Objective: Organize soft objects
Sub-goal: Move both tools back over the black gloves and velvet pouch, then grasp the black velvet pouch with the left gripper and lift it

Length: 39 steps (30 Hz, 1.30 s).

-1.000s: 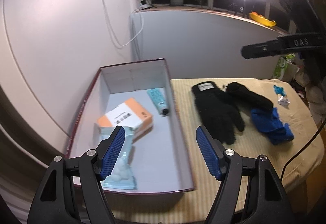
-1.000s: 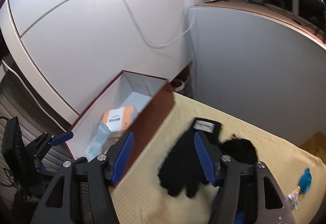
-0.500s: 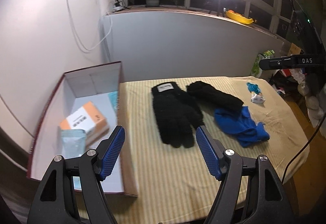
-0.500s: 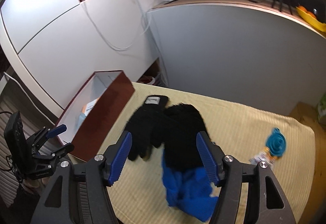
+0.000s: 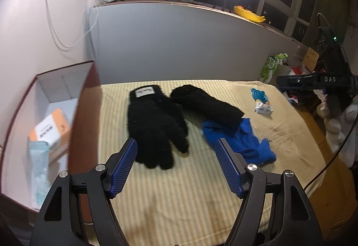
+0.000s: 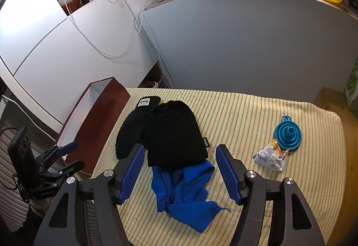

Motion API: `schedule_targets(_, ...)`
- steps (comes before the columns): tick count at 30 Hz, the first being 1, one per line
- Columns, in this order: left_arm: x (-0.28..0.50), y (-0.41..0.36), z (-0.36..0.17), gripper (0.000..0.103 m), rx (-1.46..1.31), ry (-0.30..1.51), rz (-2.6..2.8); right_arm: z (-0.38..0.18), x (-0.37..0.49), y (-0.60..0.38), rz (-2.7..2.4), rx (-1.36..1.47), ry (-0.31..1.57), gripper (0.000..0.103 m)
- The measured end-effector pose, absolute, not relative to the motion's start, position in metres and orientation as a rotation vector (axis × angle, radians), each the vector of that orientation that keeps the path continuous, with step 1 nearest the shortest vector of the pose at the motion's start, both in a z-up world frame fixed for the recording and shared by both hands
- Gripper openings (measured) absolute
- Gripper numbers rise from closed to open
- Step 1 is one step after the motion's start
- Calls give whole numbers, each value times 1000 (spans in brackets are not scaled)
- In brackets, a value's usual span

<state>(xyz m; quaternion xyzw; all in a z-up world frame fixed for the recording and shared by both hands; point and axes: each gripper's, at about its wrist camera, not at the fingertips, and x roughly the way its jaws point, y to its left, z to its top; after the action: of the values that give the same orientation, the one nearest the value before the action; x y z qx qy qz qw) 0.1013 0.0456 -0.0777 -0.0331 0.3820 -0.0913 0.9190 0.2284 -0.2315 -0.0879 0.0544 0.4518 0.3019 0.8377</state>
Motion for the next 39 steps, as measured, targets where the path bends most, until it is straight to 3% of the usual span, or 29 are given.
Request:
schedule_targets(25, 198, 1, -123, 72, -277, 954, -281, -168, 315, -197, 719, 205, 1153, 62)
schedule_targets(37, 213, -1, -134, 62, -269, 975, -289, -193, 341, -167, 758, 210, 1214, 62)
schedule_targets(39, 214, -1, -134, 56, -266, 978, -291, -196, 341, -164, 760, 211, 1225, 62)
